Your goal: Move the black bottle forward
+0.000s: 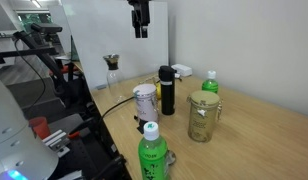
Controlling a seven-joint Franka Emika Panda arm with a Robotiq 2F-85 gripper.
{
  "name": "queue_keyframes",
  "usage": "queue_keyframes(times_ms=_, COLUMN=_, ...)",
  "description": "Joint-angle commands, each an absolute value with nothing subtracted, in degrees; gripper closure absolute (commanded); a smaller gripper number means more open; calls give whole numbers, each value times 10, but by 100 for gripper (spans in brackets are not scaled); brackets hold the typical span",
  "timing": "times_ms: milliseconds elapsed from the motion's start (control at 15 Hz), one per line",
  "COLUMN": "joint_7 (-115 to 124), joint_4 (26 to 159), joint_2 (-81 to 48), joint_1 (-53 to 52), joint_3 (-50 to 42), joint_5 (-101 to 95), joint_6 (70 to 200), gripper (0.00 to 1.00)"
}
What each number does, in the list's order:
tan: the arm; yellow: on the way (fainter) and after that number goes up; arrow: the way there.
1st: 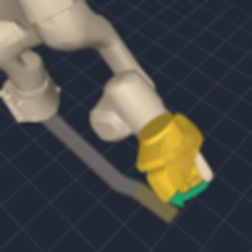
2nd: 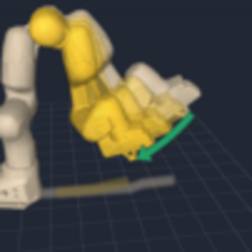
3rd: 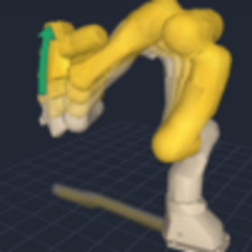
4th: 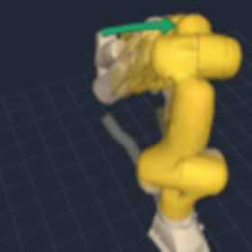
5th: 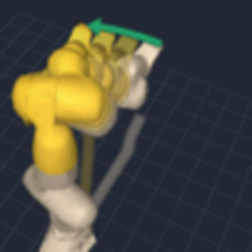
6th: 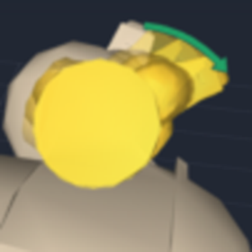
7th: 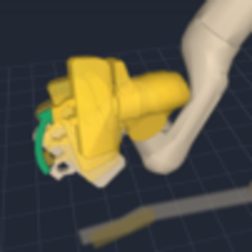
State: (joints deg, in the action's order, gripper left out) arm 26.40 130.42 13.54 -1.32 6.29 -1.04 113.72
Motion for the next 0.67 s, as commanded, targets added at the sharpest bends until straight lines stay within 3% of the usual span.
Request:
queue_keyframes(times_ms=0, joint_7=325, joint_4=1318, joint_2=120, joint_1=2, joint_3=66, joint_5=-41, joint_6=1202, gripper=0)
queue_keyframes(times_ms=600, joint_7=473, joint_4=1316, joint_2=75, joint_1=-1, joint_3=56, joint_5=-82, joint_6=1198, gripper=0)
